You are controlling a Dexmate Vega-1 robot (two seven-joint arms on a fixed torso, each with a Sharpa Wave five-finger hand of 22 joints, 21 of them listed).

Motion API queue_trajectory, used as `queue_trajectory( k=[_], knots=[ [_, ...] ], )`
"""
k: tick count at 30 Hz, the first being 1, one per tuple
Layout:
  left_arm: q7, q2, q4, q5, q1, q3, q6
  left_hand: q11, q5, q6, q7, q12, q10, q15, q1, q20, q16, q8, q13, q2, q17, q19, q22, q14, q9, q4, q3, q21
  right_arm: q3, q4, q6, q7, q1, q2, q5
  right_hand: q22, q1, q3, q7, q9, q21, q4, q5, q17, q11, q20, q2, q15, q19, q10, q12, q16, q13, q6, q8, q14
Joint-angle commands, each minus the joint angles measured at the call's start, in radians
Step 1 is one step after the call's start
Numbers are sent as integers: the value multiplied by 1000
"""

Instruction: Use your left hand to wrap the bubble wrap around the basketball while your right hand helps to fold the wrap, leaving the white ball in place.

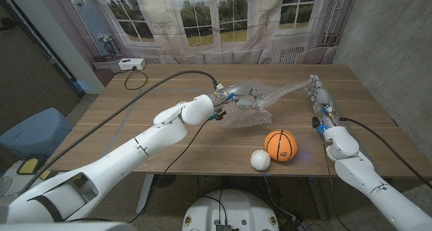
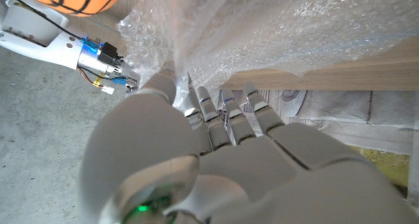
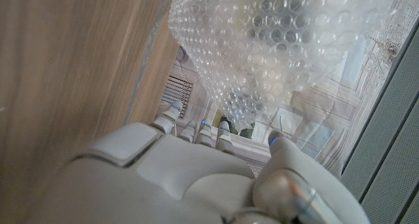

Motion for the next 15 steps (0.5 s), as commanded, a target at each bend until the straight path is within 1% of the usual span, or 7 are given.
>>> queue_trajectory(
  k=[1, 5, 9, 11, 12, 15],
  knots=[
    [-127, -16, 39, -126, -115, 53, -44, -1, -3, 25, 4, -5, -8, -29, 12, 8, -4, 12, 6, 0, 2, -5, 3, -8, 11, -2, -5, 0, 34, -96, -66, -97, -43, -52, -78, 3, 0, 2, -7, 2, 4, -5, 5, 2, 2, 7, -3, -1, 4, 4, 1, 5, 5, 4, 5, 3],
    [-173, -30, 59, -189, -140, 61, -50, -1, -4, 33, 7, -8, -12, -27, 14, 10, -7, 14, 6, -3, 2, -9, 3, -14, 10, -3, -8, -1, 47, -108, -60, -112, -63, -56, -91, 3, 0, 2, -9, 2, 4, -5, 5, 2, 3, 6, -3, -2, 4, 5, 1, 5, 5, 4, 5, 3],
    [-220, -43, 78, -248, -167, 72, -50, -1, -5, 40, 11, -8, -7, -26, 16, 12, -9, 15, 6, -8, 0, -10, 3, -16, 7, -5, -12, -1, 73, -134, -57, -145, -94, -62, -109, 3, 0, 2, -9, 2, 4, -5, 5, 2, 0, 6, -3, -2, 2, 4, 1, 4, 5, 3, 5, 2],
    [-244, -54, 90, -281, -181, 77, -52, -2, -6, 43, 10, -7, -5, -26, 17, 12, -9, 15, 6, -10, 0, -10, 3, -16, 6, -6, -14, -1, 90, -151, -51, -171, -117, -62, -127, 3, 0, 1, -9, 2, 4, -6, 5, 2, -3, 7, -3, 0, 1, 4, 1, 4, 5, 4, 5, 2],
    [-243, -53, 90, -284, -183, 79, -53, -2, -6, 44, 8, -7, -4, -26, 17, 11, -9, 15, 6, -12, 0, -9, 3, -16, 6, -6, -15, -1, 91, -151, -53, -172, -117, -61, -129, 3, 0, 1, -9, 2, 4, -6, 5, 2, -3, 7, -3, 0, 2, 5, 1, 4, 5, 4, 5, 2],
    [-279, -74, 118, -339, -204, 88, -54, -1, -7, 46, -1, -8, -3, -25, 18, 12, -10, 13, 6, -14, -1, -10, 3, -16, 4, -6, -17, -1, 107, -154, -38, -179, -134, -55, -133, 3, 0, 1, -11, 2, 3, -6, 5, 2, -3, 9, -3, 2, 0, 4, 1, 4, 5, 4, 5, 2]
  ],
)
